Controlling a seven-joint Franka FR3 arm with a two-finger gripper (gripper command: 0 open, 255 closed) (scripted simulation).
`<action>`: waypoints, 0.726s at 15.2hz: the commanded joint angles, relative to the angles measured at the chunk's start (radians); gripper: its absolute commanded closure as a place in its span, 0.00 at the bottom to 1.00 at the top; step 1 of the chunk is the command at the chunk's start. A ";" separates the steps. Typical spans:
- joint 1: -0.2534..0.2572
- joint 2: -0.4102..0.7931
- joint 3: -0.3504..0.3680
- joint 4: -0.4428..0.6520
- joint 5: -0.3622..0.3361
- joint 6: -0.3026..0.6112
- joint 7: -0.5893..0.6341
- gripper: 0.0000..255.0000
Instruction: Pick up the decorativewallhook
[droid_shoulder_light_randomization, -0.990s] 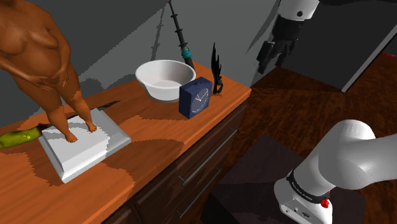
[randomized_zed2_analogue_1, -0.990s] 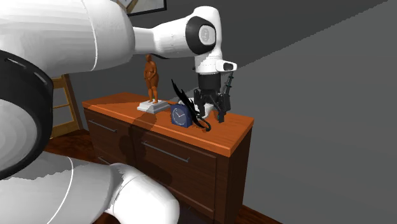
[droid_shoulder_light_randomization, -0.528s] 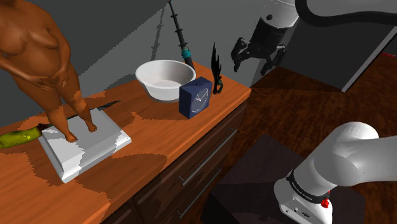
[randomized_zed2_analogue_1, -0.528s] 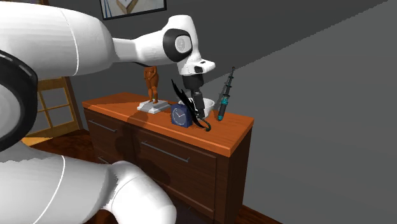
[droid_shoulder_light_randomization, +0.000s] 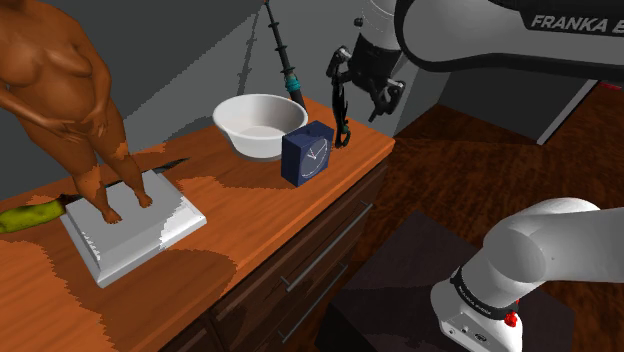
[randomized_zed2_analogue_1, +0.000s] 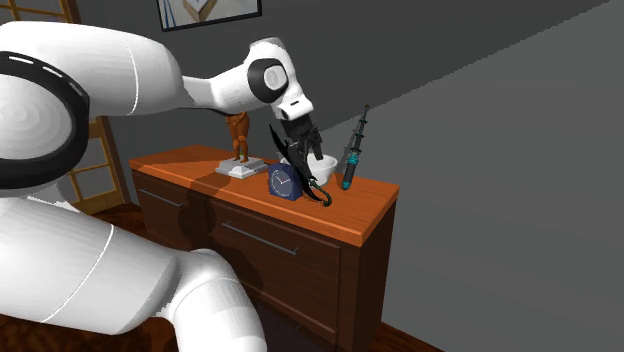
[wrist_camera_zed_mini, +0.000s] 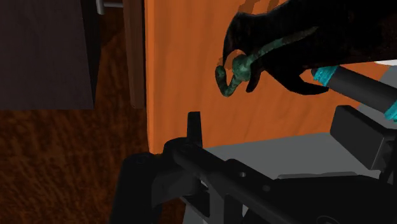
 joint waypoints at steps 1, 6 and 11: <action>-0.005 -0.002 0.015 -0.020 0.004 0.024 0.026 0.00; 0.002 -0.006 0.029 -0.082 0.014 0.081 0.035 0.00; 0.003 -0.009 0.027 -0.083 0.014 0.079 0.034 1.00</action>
